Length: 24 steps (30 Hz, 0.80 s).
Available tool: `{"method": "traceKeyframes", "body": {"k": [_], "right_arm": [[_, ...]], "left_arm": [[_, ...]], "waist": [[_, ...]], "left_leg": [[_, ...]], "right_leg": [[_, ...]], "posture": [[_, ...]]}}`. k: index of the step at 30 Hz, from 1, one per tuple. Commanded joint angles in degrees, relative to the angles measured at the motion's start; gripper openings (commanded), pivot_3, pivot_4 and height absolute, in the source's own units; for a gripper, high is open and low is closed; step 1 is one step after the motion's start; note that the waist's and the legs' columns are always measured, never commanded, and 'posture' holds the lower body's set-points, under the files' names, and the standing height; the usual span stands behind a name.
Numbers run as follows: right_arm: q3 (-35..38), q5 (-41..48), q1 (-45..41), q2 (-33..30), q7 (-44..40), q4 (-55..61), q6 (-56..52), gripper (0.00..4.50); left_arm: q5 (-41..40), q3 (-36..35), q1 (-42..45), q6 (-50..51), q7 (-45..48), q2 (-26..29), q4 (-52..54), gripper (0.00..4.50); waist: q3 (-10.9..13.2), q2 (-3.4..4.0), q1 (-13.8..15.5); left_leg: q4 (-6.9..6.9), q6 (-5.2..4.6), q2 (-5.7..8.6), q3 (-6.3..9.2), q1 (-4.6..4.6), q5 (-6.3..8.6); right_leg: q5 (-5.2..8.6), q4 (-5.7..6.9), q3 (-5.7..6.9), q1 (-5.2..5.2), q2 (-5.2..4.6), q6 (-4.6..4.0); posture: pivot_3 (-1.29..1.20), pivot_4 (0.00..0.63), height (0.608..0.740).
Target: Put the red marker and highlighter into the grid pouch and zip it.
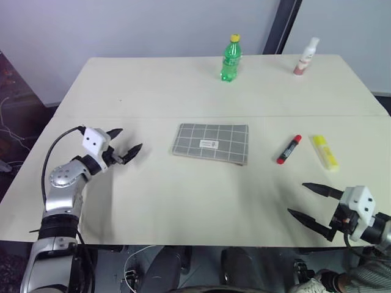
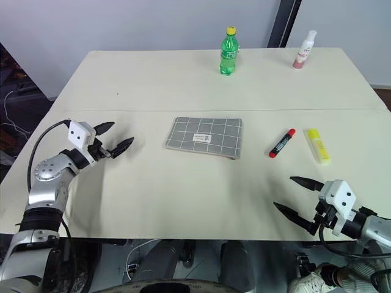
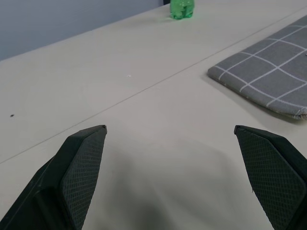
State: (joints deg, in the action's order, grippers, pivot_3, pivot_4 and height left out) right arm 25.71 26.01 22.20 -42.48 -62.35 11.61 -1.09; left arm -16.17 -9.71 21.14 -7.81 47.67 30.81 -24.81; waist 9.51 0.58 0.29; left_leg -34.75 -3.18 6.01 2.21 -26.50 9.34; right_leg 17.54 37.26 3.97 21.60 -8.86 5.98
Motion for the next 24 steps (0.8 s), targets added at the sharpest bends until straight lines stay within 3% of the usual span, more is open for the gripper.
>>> {"method": "traceKeyframes", "body": {"k": [1,3,5,13,24], "right_arm": [[0.44,0.29,-0.68,-0.45,0.36,0.62,-0.03,4.47],[0.28,0.30,-1.26,-0.38,0.81,0.83,-0.03,4.47],[0.22,0.27,-1.39,-0.29,1.03,1.07,-0.05,4.47],[-0.52,-0.15,-4.01,-1.20,0.78,-0.65,-0.16,4.47],[-0.30,-0.03,-4.66,-1.13,1.08,-0.21,-0.63,4.47]], "left_arm": [[-0.10,-0.51,0.64,-1.82,-0.26,-0.17,0.90,4.50],[0.80,-0.25,0.48,-2.61,-0.64,-0.05,1.02,4.50],[0.61,-0.33,0.78,-1.90,-0.55,-0.11,1.20,4.50],[0.13,-0.35,1.07,-0.80,-0.39,-0.45,2.47,4.50],[0.88,-0.05,0.88,-1.50,-0.78,-0.73,2.19,4.50]], "waist": [[-0.08,0.05,-0.52],[-0.06,-0.28,-1.03],[-0.07,-0.49,-0.75],[-0.06,-0.49,0.44],[-0.06,-0.52,0.53]], "left_leg": [[0.08,-0.04,0.00,0.42,0.10,0.06],[0.20,-0.05,0.18,0.62,0.07,0.07],[0.46,-0.02,0.59,0.28,0.18,0.05],[0.81,0.32,0.23,0.36,0.29,-0.17],[0.62,0.40,0.27,0.32,0.30,-0.23]], "right_leg": [[-0.03,-0.50,0.02,-0.17,0.47,-0.01],[-0.05,-0.40,-1.80,-0.05,2.00,0.04],[0.18,0.03,-3.22,0.48,1.94,0.39],[-0.10,0.07,-3.18,0.82,2.13,0.89],[-0.31,-0.04,-3.23,0.69,2.11,0.88]], "posture": [[0.00,0.150,0.740],[0.00,0.150,0.740],[0.00,0.150,0.740],[0.00,0.150,0.740],[0.00,0.150,0.740]]}}
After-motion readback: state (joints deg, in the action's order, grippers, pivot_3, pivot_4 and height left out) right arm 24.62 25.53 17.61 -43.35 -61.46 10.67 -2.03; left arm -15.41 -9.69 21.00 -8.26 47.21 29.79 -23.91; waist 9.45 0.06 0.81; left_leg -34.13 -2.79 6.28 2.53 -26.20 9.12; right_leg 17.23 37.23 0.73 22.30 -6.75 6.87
